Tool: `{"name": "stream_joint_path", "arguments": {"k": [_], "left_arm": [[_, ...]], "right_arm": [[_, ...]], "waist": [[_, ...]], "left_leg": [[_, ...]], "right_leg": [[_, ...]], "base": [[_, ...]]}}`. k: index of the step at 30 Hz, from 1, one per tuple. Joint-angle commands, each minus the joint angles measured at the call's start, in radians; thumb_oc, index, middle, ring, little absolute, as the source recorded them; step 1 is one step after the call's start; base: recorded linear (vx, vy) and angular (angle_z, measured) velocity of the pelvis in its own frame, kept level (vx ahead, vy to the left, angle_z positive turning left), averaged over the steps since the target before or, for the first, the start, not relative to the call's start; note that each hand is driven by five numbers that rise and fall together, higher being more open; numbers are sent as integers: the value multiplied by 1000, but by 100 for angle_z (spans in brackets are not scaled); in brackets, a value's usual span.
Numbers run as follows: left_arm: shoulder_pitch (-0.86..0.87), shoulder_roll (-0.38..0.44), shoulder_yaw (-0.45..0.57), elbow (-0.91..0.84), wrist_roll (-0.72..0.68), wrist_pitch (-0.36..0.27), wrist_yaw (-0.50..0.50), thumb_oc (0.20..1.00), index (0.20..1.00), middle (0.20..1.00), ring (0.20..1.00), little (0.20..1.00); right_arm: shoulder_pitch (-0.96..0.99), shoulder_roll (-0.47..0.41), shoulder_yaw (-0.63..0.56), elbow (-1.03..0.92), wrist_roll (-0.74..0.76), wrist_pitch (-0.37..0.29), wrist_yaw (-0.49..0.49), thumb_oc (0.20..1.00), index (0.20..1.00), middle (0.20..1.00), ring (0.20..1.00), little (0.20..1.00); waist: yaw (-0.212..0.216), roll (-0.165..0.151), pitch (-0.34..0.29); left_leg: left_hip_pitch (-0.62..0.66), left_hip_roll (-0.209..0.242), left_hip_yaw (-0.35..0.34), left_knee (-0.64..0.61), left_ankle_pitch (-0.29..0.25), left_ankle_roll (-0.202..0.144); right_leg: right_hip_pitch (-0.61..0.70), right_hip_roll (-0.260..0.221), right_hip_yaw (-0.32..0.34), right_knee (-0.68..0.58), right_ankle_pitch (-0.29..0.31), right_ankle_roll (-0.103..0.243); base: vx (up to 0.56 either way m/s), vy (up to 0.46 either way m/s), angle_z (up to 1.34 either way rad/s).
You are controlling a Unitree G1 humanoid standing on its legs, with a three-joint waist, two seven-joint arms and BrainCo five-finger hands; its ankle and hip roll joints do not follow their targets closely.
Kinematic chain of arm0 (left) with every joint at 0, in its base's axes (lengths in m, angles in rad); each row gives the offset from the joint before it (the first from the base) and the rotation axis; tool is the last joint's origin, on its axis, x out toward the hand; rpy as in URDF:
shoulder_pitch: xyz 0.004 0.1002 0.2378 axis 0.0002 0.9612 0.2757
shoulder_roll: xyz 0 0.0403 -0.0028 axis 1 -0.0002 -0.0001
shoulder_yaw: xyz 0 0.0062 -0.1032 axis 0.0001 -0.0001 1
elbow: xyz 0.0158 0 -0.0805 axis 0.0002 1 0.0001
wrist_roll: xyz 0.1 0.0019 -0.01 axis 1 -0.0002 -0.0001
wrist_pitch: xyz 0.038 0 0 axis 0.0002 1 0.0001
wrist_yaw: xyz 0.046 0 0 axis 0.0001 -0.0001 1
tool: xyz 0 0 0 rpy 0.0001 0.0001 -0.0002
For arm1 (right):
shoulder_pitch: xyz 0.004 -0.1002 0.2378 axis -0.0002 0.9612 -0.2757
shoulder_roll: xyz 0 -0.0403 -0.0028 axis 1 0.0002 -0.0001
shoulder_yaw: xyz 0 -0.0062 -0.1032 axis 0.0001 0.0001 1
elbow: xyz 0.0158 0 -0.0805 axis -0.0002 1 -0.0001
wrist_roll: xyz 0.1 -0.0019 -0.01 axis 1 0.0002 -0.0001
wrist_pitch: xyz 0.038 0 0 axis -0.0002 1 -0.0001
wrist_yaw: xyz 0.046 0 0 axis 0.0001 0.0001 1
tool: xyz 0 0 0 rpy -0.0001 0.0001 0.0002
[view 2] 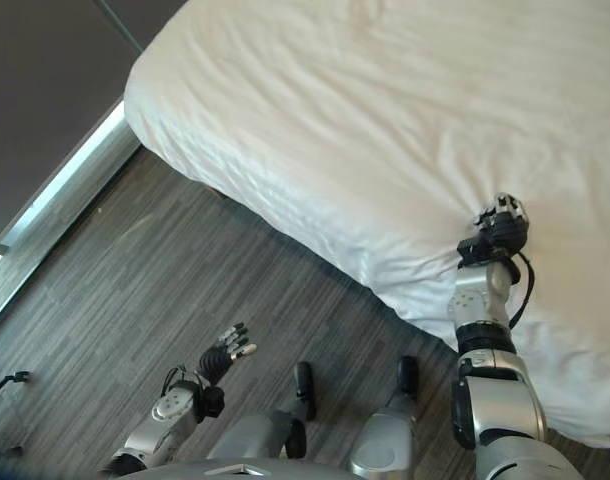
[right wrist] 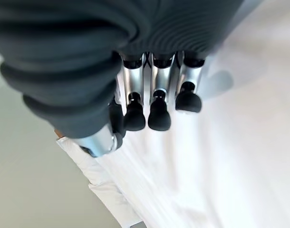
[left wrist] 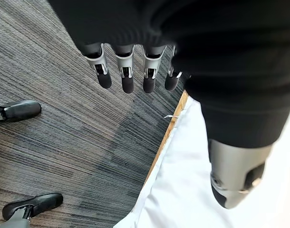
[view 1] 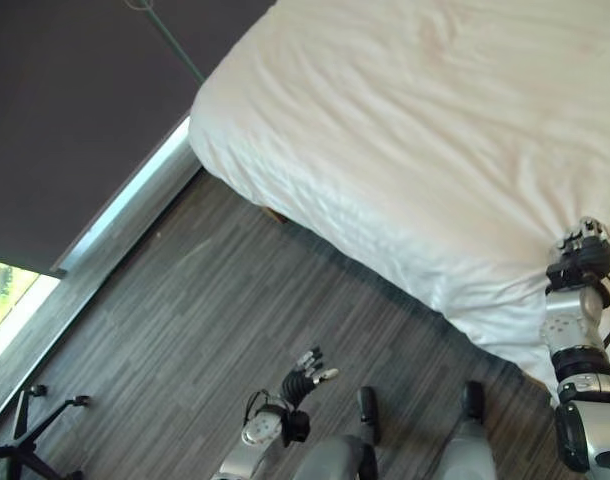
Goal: Making the bed.
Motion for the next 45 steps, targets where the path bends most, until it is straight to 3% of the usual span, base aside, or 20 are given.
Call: {"name": "stream_joint_path", "arguments": {"k": [1, 3, 10, 12, 16, 17, 18, 20, 22, 24, 26, 28, 31, 34, 36, 37, 40, 43, 44, 45], "left_arm": [[-103, -25, 13, 32, 0, -52, 9, 1000, 1000, 1000, 1000, 1000], [-105, -30, 6, 39, 13, -52, 7, 1000, 1000, 1000, 1000, 1000], [-174, -57, -11, 87, 117, -57, 36, 1000, 1000, 1000, 1000, 1000], [-187, -47, -24, 58, 141, -68, 47, 1000, 1000, 1000, 1000, 1000], [-198, -12, 0, -30, 155, -77, 71, 1000, 1000, 1000, 1000, 1000], [-191, -5, 12, -69, 151, -74, 76, 1000, 1000, 1000, 1000, 1000], [-184, 6, 29, -109, 146, -71, 86, 1000, 1000, 1000, 1000, 1000], [-179, 25, 44, -240, 137, -78, 102, 1000, 1000, 1000, 1000, 1000], [-169, 54, 43, -318, 149, -84, 107, 1000, 1000, 1000, 1000, 1000], [-161, 71, 43, -360, 161, -90, 112, 1000, 1000, 1000, 1000, 1000], [-142, 82, 42, -426, 162, -102, 114, 1000, 1000, 1000, 1000, 1000], [-142, 76, 21, -458, 159, -111, 137, 1000, 1000, 1000, 1000, 1000], [-164, 51, -7, -494, 148, -127, 159, 1000, 1000, 1000, 1000, 1000], [-180, 43, -25, -511, 135, -129, 172, 1000, 1000, 1000, 1000, 1000], [-182, 47, -33, -500, 145, -135, 188, 1000, 1000, 1000, 1000, 1000], [-186, 44, -31, -503, 149, -142, 193, 1000, 1000, 1000, 1000, 1000], [-177, 14, -46, -495, 142, -159, 196, 1000, 1000, 1000, 1000, 1000], [-178, -1, -54, -480, 132, -145, 203, 1000, 1000, 1000, 1000, 1000], [-202, -8, -65, -464, 133, -130, 213, 1000, 1000, 1000, 1000, 1000], [-211, -14, -73, -454, 143, -124, 216, 1000, 1000, 1000, 1000, 1000]], "right_arm": [[155, -100, -129, 190, 47, 41, -41, 200, 200, 200, 200, 200], [199, -112, -163, 201, 45, 45, -35, 200, 200, 200, 200, 200], [457, -217, -424, 260, 21, 79, -49, 200, 200, 200, 200, 200], [527, -241, -465, 224, -14, 79, -57, 1000, 1000, 1000, 1000, 1000], [617, -205, -375, -17, -208, 45, -70, 1000, 1000, 1000, 1000, 1000], [631, -179, -342, -87, -274, 46, -80, 1000, 1000, 1000, 1000, 1000], [654, -141, -314, -165, -332, 49, -96, 1000, 1000, 1000, 1000, 1000], [654, -39, -180, -326, -462, 52, -110, 1000, 1000, 1000, 1000, 1000], [651, 34, -91, -394, -570, 68, -127, 1000, 1000, 1000, 1000, 1000], [643, 48, -30, -399, -673, 92, -157, 1000, 1000, 1000, 1000, 1000], [635, 51, 45, -422, -835, 128, -190, 1000, 1000, 1000, 1000, 1000], [599, 63, 129, -441, -917, 148, -201, 1000, 1000, 1000, 1000, 1000], [581, 70, 223, -514, -982, 158, -190, 1000, 1000, 1000, 1000, 1000], [587, 79, 263, -570, -1001, 168, -186, 1000, 1000, 1000, 1000, 1000], [591, 79, 312, -611, -1020, 171, -171, 1000, 1000, 1000, 1000, 1000], [612, 80, 314, -638, -1025, 164, -163, 1000, 1000, 1000, 1000, 1000], [633, 70, 370, -630, -1075, 160, -130, 1000, 1000, 1000, 1000, 1000], [633, 52, 394, -609, -1124, 173, -131, 1000, 1000, 1000, 1000, 1000], [652, 44, 392, -643, -1127, 176, -126, 1000, 1000, 1000, 1000, 1000], [672, 41, 386, -663, -1123, 177, -120, 1000, 1000, 1000, 1000, 1000]], "waist": [[-33, -51, 43], [-41, -59, 39], [-144, -149, 31], [-166, -160, 41], [-140, -160, 59], [-132, -170, 48], [-122, -184, 34], [-64, -218, -38], [-25, -235, -55], [7, -243, -68], [40, -236, -80], [51, -217, -85], [35, -197, -58], [30, -196, -29], [64, -202, 5], [78, -205, 8], [81, -206, 7], [68, -197, 16], [47, -220, 25], [38, -229, 28]], "left_leg": [[11, 37, 60, 7, -54, -80], [22, 32, 65, 7, -64, -75], [89, 19, 144, 7, -118, -54], [94, 39, 160, 7, -106, -59], [99, 102, 287, 7, -51, -36], [104, 110, 311, 11, -44, -28], [109, 117, 356, 16, -33, -21], [106, 136, 488, 19, -47, -2], [110, 142, 558, 24, -42, 11], [111, 152, 602, 29, -29, 9], [100, 190, 641, 56, 5, -9], [86, 262, 674, 84, 56, -49], [73, 330, 701, 143, 96, -92], [64, 359, 641, 198, 103, -127], [29, 274, 380, 244, 84, -117], [21, 206, 239, 242, 28, -103], [102, 53, -43, 354, -130, -60], [73, 56, -82, 463, -75, -63], [7, 72, -63, 577, -25, -70], [-22, 68, -52, 616, -30, -66]], "right_leg": [[-10, 2, 43, 38, -81, 4], [-1, -4, 44, 33, -78, 9], [9, -48, 8, 32, -7, 66], [-1, -56, -10, 56, 8, 68], [48, -49, -201, 342, -155, 12], [58, -29, -197, 414, -204, 1], [67, -14, -199, 500, -226, 5], [211, -74, -356, 593, -184, 40], [279, -130, -415, 570, -116, 55], [332, -125, -435, 490, -124, 56], [364, -86, -449, 359, -199, 45], [374, -6, -422, 260, -292, 4], [383, 62, -386, 169, -322, -36], [385, 83, -342, 128, -307, -55], [368, 89, -274, 100, -283, -72], [351, 88, -219, 98, -268, -76], [294, 99, -32, 113, -243, -96], [299, 120, 12, 118, -246, -109], [305, 115, 39, 112, -246, -123], [308, 115, 52, 112, -248, -129]], "base": [[42, 121, -15], [41, 84, -6], [-29, 81, -18], [-113, 18, -32], [-297, 154, -67], [-211, 153, -205], [-215, 128, -180], [-303, 68, -167], [-323, 3, -197], [-215, -63, -166], [-217, -143, -164], [-229, -242, -139], [-239, -258, -94], [-157, -163, -109], [-164, -104, -104], [-158, -106, -136], [4, -124, -170], [33, -79, -147], [67, -126, -48], [135, -173, -63]]}}
